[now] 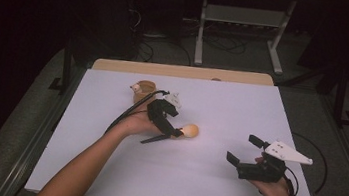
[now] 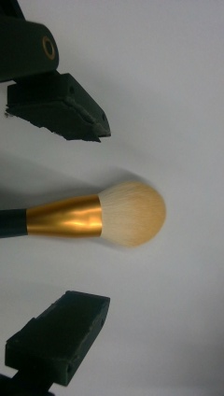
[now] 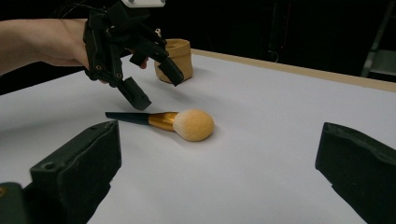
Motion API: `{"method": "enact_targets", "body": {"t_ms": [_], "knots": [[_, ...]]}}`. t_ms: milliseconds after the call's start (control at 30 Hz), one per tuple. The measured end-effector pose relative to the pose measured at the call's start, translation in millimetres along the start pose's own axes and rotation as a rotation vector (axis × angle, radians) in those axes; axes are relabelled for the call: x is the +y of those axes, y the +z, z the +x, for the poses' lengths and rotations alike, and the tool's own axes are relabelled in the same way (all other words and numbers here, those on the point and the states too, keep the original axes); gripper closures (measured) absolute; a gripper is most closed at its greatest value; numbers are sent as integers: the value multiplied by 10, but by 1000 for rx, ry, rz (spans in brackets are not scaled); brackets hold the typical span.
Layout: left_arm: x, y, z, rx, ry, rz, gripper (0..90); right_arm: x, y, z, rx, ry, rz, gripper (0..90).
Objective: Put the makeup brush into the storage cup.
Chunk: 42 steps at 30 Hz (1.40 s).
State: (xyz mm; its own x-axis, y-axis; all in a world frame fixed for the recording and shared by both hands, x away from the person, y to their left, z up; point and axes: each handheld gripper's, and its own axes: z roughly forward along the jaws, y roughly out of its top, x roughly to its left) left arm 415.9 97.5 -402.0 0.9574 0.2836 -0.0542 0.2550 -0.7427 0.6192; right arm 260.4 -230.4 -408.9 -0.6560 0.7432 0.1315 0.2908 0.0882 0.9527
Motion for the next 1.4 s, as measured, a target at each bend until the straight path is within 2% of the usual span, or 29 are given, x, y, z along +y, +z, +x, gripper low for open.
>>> {"method": "enact_targets", "body": {"t_ms": [133,167,233,300,400,600,833,1233,1400], "knots": [[4,28,-2,-1,-8,25,175,-1,1,1,0,0,1,0],[9,75,3,7,-16,69,176,-1,6,3,0,-3,0,0],[11,103,10,8,-23,83,178,-1,8,3,0,-4,1,0],[14,116,14,6,-21,90,185,-3,10,4,0,-3,1,0],[26,158,17,5,-14,124,199,-4,8,4,0,-4,1,0],[36,196,17,4,-19,149,233,-6,7,1,1,-3,2,0],[33,247,16,-1,-25,177,316,-8,11,3,1,2,4,0],[93,336,-18,7,15,246,450,-5,-4,-1,-2,5,-1,0],[101,337,-16,14,13,259,492,-6,1,-5,-1,3,-2,0]]}}
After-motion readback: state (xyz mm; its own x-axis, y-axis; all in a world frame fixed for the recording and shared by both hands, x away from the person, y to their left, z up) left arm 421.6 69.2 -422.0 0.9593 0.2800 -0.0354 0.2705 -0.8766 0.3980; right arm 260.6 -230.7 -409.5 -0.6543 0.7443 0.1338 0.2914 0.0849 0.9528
